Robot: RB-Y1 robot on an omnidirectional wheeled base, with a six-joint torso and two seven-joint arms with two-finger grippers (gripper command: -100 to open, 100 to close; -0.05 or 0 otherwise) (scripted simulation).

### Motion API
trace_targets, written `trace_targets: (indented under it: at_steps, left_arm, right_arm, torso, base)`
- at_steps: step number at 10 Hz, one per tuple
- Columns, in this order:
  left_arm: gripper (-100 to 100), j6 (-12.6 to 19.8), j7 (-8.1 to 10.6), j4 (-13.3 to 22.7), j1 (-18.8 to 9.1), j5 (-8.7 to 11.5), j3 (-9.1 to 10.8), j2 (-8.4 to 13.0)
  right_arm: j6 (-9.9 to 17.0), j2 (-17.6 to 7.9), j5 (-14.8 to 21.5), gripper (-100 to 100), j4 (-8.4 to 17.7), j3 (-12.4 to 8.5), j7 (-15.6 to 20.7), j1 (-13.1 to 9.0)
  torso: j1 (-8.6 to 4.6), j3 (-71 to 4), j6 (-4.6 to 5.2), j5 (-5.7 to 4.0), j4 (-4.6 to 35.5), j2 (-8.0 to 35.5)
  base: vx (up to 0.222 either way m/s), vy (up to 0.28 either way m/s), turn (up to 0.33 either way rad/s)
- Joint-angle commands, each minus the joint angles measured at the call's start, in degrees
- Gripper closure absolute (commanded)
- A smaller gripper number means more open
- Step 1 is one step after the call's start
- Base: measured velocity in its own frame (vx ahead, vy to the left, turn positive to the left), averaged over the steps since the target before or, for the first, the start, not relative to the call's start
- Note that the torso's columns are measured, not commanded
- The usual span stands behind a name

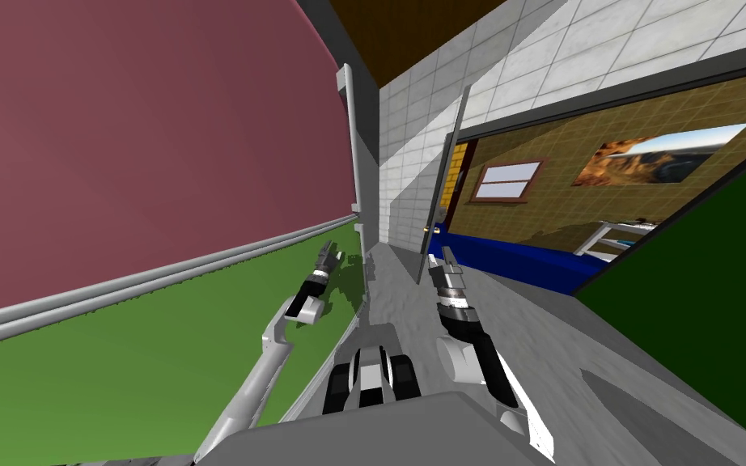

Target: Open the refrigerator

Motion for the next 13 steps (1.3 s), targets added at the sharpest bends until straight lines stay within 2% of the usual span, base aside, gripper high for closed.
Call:
trace_targets:
  at_steps: [1, 2, 3, 4, 5, 6, 7, 8, 9, 10, 11, 12, 13]
  left_arm:
    - [-100, 1.9, 1.98, 3.2, -4.3, 0.1, -0.24, 0.7]
    - [-100, 1.9, 1.98, 3.2, -4.4, 0.1, -0.24, 0.7]
    - [-100, 3.9, 3.84, 5.9, -6.7, 0.2, -0.50, 1.4]
    - [-100, 3.9, 3.84, 5.9, -8.1, 0.2, -0.50, 1.4]
    - [-100, 5.9, 5.67, 8.4, -10.1, 0.3, -0.72, 2.0]
    - [-100, 5.9, 5.67, 8.7, -11.8, 0.3, -0.72, 2.0]
    - [-100, 7.9, 7.48, 11.0, -13.7, 0.5, -0.89, 2.7]
    - [-100, 7.9, 7.48, 11.5, -15.5, 0.5, -0.89, 2.7]
    - [-100, 9.9, 9.23, 14.1, -17.3, 0.7, -1.01, 3.5]
    - [-100, 9.9, 9.23, 14.3, -19.1, 0.7, -1.01, 3.5]
    - [-100, 11.8, 10.92, 16.6, -21.0, 0.9, -1.08, 4.2]
    - [-100, 11.8, 10.92, 17.0, -22.7, 0.9, -1.08, 4.2]
    - [-100, 13.8, 12.55, 19.7, -24.6, 1.1, -1.10, 5.0]
  right_arm:
    - [0.0, 0.0, 0.0, 0, 0.0, 0.0, 0.0, 0.0]
    - [0.0, 0.0, 0.0, 0, 0.0, 0.0, 0.0, 0.0]
    - [0.0, 0.0, 0.0, 0, 0.0, 0.0, 0.0, 0.0]
    - [0.0, 0.0, 0.0, 0, 0.0, 0.0, 0.0, 0.0]
    - [0.0, 0.0, 0.0, 0, 0.0, 0.0, 0.0, 0.0]
    - [0.0, 0.0, 0.0, 0, 0.0, 0.0, 0.0, 0.0]
    - [0.0, 0.0, 0.0, 0, 0.0, 0.0, 0.0, 0.0]
    - [0.0, 0.0, 0.0, 0, 0.0, 0.0, 0.0, 0.0]
    - [0.0, 0.0, 0.0, 0, 0.0, 0.0, 0.0, 0.0]
    - [0.0, 0.0, 0.0, 0, 0.0, 0.0, 0.0, 0.0]
    - [0.0, 0.0, 0.0, 0, 0.0, 0.0, 0.0, 0.0]
    - [0.0, 0.0, 0.0, 0, 0.0, 0.0, 0.0, 0.0]
    - [0.0, 0.0, 0.0, 0, 0.0, 0.0, 0.0, 0.0]
  torso:
    - [-0.06, 0.0, 0.01, -0.01, 0.0, 0.0]
    - [-0.09, 0.0, 0.01, -0.03, 0.0, 0.0]
    - [-0.04, 0.0, 0.00, -0.01, 0.0, 0.0]
    - [-0.08, 0.0, 0.02, -0.02, 0.0, -0.1]
    - [-0.10, 0.0, 0.01, -0.03, 0.0, -0.1]
    - [-0.14, 0.0, 0.01, -0.04, 0.0, -0.1]
    - [-0.10, 0.0, 0.01, -0.03, 0.0, 0.0]
    - [-0.08, 0.0, 0.01, -0.02, 0.0, 0.0]
    - [-0.04, 0.0, 0.01, -0.01, 0.0, 0.0]
    - [-0.10, 0.0, 0.01, -0.02, 0.0, 0.0]
    - [-0.05, 0.0, 0.01, -0.02, 0.0, 0.0]
    - [-0.06, 0.0, 0.01, -0.01, 0.0, -0.1]
    - [-0.06, 0.0, 0.01, -0.02, 0.0, -0.1]
  base:
    - [0.003, -0.030, -0.006]
    - [0.004, -0.015, 0.002]
    - [0.009, -0.026, -0.012]
    - [0.008, -0.031, -0.008]
    - [0.013, -0.048, -0.014]
    - [0.008, -0.047, -0.005]
    - [0.004, -0.048, -0.013]
    - [0.002, -0.040, -0.008]
    - [0.000, -0.059, -0.018]
    - [-0.001, -0.043, -0.004]
    - [0.005, -0.047, -0.021]
    - [0.009, -0.046, -0.007]
    - [0.008, -0.056, -0.016]
